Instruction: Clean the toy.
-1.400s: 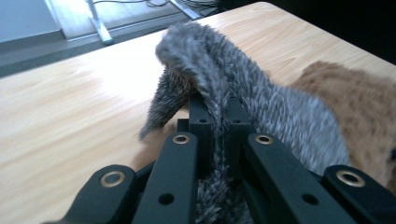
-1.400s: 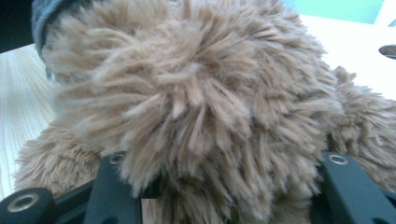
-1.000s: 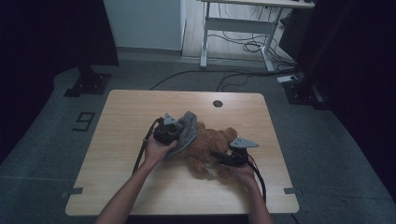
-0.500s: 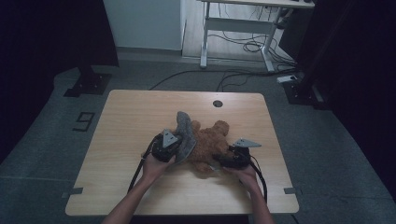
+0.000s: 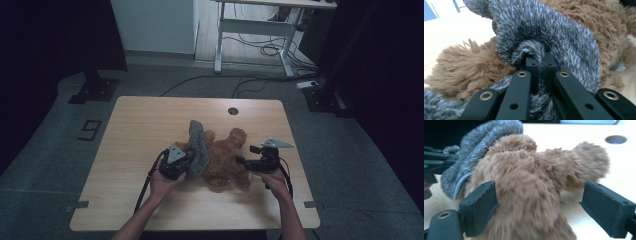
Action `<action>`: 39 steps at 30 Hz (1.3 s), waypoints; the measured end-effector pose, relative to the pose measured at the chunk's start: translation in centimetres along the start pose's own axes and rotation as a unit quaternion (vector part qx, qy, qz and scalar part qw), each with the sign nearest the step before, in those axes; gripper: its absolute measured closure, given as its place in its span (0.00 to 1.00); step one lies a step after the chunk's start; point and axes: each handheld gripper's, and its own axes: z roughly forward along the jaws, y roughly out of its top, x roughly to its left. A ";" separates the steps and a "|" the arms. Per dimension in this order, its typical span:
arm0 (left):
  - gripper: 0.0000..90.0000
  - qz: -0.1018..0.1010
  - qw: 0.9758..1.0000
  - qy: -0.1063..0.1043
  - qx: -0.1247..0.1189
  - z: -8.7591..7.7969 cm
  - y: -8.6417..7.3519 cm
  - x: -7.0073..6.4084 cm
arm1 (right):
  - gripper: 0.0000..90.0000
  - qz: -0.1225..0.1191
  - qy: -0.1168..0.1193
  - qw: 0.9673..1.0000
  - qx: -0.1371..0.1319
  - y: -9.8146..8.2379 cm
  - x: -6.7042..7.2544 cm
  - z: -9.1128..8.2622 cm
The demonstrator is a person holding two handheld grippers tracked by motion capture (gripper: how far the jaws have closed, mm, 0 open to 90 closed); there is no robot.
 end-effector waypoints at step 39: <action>0.96 -0.013 0.999 -0.043 -0.026 0.4 5.6 -0.7 | 0.64 -0.065 -0.018 0.997 -0.034 -3.1 1.4 4.6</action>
